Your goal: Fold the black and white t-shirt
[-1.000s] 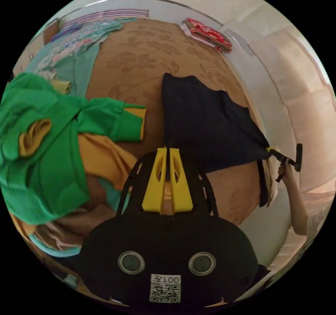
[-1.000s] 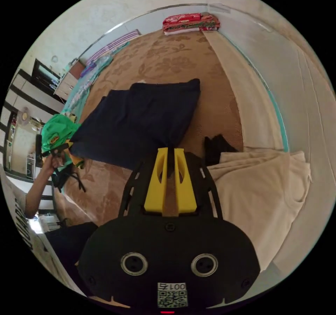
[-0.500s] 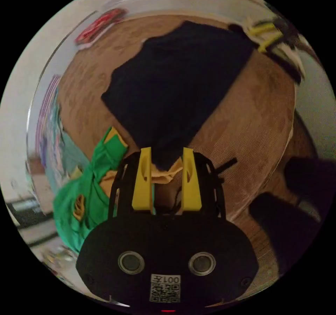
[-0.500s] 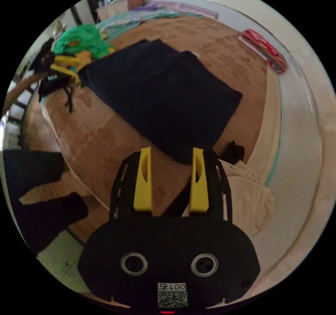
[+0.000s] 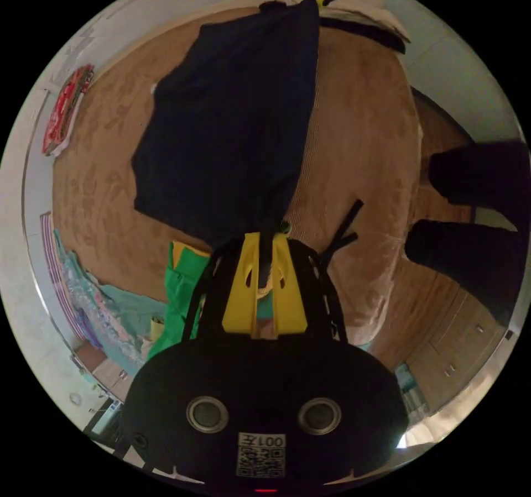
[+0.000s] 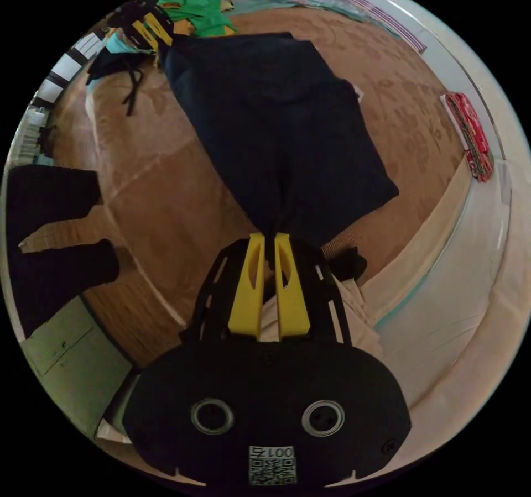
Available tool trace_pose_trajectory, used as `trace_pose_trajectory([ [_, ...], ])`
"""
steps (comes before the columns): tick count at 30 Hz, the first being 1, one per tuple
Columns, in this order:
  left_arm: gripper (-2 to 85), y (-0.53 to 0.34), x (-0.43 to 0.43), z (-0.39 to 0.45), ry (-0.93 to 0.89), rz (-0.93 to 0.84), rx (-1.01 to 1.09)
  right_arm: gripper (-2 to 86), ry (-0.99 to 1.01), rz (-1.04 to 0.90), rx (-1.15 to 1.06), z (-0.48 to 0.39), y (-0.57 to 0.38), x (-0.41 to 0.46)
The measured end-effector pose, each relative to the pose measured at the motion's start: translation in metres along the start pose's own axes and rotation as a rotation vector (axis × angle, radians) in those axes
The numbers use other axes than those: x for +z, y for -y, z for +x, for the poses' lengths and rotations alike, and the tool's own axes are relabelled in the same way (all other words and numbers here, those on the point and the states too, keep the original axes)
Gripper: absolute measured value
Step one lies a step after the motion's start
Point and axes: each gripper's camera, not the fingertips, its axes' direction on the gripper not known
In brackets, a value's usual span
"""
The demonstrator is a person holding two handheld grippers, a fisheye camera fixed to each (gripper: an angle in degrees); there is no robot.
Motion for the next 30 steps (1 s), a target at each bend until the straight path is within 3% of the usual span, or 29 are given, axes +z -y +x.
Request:
trace_pose_trajectory([
  [5,3.6,-0.043,-0.12,-0.033,-0.007,0.11,-0.02,2.1,0.13,0.133,0.016,0.009,-0.034,-0.116],
  [9,2.3,-0.06,-0.154,-0.093,-0.086,0.203,-0.092,1.9,0.137,0.249,0.037,0.038,-0.033,-0.19],
  [11,1.3,-0.059,-0.142,-0.133,-0.216,0.28,-0.094,1.8,0.084,0.22,0.065,0.052,-0.022,-0.192],
  [17,0.2,-0.028,-0.065,-0.204,-0.517,0.281,-0.049,1.7,0.051,0.091,0.145,0.088,0.008,-0.144],
  [22,-0.2,-0.004,-0.049,-0.276,-0.418,0.253,-0.092,1.6,0.013,0.116,0.191,0.137,0.031,-0.094],
  [30,0.1,0.07,0.043,-0.44,-0.317,0.036,-0.271,1.8,-0.111,0.115,0.226,0.312,0.14,0.012],
])
